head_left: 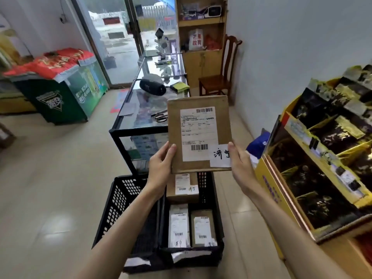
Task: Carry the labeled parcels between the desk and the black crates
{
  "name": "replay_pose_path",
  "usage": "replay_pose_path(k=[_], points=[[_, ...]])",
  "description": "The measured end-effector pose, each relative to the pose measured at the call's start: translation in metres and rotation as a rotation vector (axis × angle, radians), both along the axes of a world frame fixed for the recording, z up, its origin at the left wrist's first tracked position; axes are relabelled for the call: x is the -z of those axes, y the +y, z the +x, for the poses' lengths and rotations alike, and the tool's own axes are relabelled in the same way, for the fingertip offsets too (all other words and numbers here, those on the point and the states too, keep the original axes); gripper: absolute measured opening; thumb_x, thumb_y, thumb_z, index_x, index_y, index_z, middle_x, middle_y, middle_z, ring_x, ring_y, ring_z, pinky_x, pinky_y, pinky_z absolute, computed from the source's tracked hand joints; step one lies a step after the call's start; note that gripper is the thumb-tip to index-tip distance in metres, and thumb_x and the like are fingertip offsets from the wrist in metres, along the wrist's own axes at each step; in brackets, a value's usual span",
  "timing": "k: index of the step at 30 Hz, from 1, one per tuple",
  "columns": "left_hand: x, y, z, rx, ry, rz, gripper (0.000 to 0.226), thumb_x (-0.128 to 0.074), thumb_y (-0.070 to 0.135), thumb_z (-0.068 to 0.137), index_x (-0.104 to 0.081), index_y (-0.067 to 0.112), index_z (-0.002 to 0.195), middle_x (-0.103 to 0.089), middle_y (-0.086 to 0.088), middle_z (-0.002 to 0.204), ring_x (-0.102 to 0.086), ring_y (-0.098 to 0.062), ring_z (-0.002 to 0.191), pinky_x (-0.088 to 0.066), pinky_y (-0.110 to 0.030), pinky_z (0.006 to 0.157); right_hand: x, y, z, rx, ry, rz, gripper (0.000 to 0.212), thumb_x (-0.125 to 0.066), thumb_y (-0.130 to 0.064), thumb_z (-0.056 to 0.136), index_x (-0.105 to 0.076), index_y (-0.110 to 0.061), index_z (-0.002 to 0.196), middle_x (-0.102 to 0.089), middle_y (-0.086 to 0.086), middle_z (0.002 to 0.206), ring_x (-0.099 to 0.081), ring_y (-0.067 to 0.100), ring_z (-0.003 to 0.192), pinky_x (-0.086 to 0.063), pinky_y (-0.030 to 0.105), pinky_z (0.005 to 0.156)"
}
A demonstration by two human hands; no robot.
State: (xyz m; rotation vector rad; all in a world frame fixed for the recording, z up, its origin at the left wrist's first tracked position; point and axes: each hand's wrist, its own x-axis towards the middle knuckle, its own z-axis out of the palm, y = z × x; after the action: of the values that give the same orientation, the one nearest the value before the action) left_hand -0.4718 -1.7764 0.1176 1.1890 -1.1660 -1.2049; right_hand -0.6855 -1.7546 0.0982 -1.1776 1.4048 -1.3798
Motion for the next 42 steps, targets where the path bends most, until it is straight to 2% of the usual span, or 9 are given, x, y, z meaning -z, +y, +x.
replay_pose_path(k=[8,13,16,19,22,27,34,38,42], points=[[0.110,-0.055,-0.016,-0.051,-0.031,0.197,0.038,-0.057,0.028,0.103,-0.060,0.015,0.139,-0.072,0.007,0.124,-0.068,-0.008,0.114,-0.055,-0.023,0.095,0.102,-0.055,-0.019,-0.013,0.030,0.228,0.043,-0.034,-0.043,0.108,-0.056,-0.017,0.133,-0.071,-0.004,0.119,-0.065,0.011,0.114,-0.051,0.041,0.103],[0.212,-0.065,-0.023,-0.006,-0.064,0.353,0.035,-0.055,0.028,0.105,-0.062,0.016,0.137,-0.072,0.008,0.124,-0.067,-0.006,0.114,-0.054,-0.022,0.097,0.203,-0.057,-0.023,-0.003,-0.001,0.408,0.030,-0.034,-0.037,0.109,-0.061,-0.027,0.118,-0.071,-0.012,0.109,-0.064,-0.006,0.106,-0.049,0.017,0.094],[0.274,-0.063,-0.018,-0.019,-0.124,0.427,0.047,-0.055,0.031,0.105,-0.052,0.014,0.148,-0.063,0.005,0.139,-0.062,-0.001,0.120,-0.050,-0.023,0.104,0.262,-0.053,-0.020,-0.015,0.026,0.509,0.046,-0.036,-0.051,0.105,-0.056,-0.020,0.132,-0.067,-0.001,0.126,-0.060,0.007,0.121,-0.046,0.034,0.108],[0.322,-0.057,-0.013,0.012,-0.131,0.495,0.049,-0.051,0.031,0.106,-0.041,0.025,0.154,-0.061,0.003,0.141,-0.062,-0.008,0.123,-0.051,-0.030,0.106,0.308,-0.047,-0.016,-0.028,0.010,0.579,0.041,-0.035,-0.039,0.108,-0.054,-0.015,0.136,-0.069,-0.004,0.120,-0.064,0.001,0.110,-0.051,0.023,0.094],[0.361,-0.049,-0.010,0.048,-0.119,0.551,0.049,-0.047,0.028,0.108,-0.036,0.032,0.156,-0.058,0.005,0.145,-0.060,-0.012,0.127,-0.049,-0.037,0.109,0.340,-0.044,-0.009,-0.003,-0.010,0.629,0.025,-0.035,-0.027,0.110,-0.059,-0.032,0.116,-0.068,-0.016,0.103,-0.064,-0.011,0.090,-0.049,0.012,0.076],[0.412,-0.035,-0.006,0.064,-0.135,0.620,0.043,-0.043,0.025,0.109,-0.039,0.035,0.151,-0.064,0.011,0.134,-0.064,-0.006,0.119,-0.054,-0.027,0.101,0.394,-0.031,-0.005,-0.011,0.047,0.667,0.034,-0.039,-0.029,0.108,-0.052,-0.027,0.139,-0.063,-0.013,0.119,-0.064,0.003,0.105,-0.056,0.030,0.088],[0.468,-0.011,0.003,0.063,-0.134,0.717,0.045,-0.043,0.026,0.109,-0.036,0.038,0.152,-0.064,0.006,0.134,-0.065,-0.009,0.118,-0.056,-0.026,0.095,0.438,-0.023,-0.001,-0.028,0.112,0.762,0.025,-0.046,-0.023,0.106,-0.050,-0.044,0.119,-0.059,-0.009,0.119,-0.063,0.012,0.110,-0.056,0.047,0.093],[0.492,-0.008,-0.002,0.101,-0.160,0.732,0.044,-0.045,0.033,0.108,-0.034,0.047,0.148,-0.060,0.008,0.138,-0.061,-0.010,0.124,-0.055,-0.031,0.100,0.459,-0.020,0.000,0.014,0.263,0.788,0.022,-0.046,-0.016,0.104,-0.063,-0.027,0.112,-0.066,-0.006,0.104,-0.064,0.023,0.102,-0.054,0.053,0.089],[0.507,-0.007,-0.011,0.129,-0.174,0.724,0.038,-0.044,0.037,0.108,-0.035,0.056,0.139,-0.055,0.010,0.143,-0.058,-0.005,0.125,-0.051,-0.038,0.107,0.473,-0.018,-0.001,0.042,0.429,0.803,0.021,-0.045,-0.006,0.101,-0.064,-0.001,0.108,-0.050,-0.011,0.086,-0.056,0.027,0.098,-0.045,0.033,0.080]])
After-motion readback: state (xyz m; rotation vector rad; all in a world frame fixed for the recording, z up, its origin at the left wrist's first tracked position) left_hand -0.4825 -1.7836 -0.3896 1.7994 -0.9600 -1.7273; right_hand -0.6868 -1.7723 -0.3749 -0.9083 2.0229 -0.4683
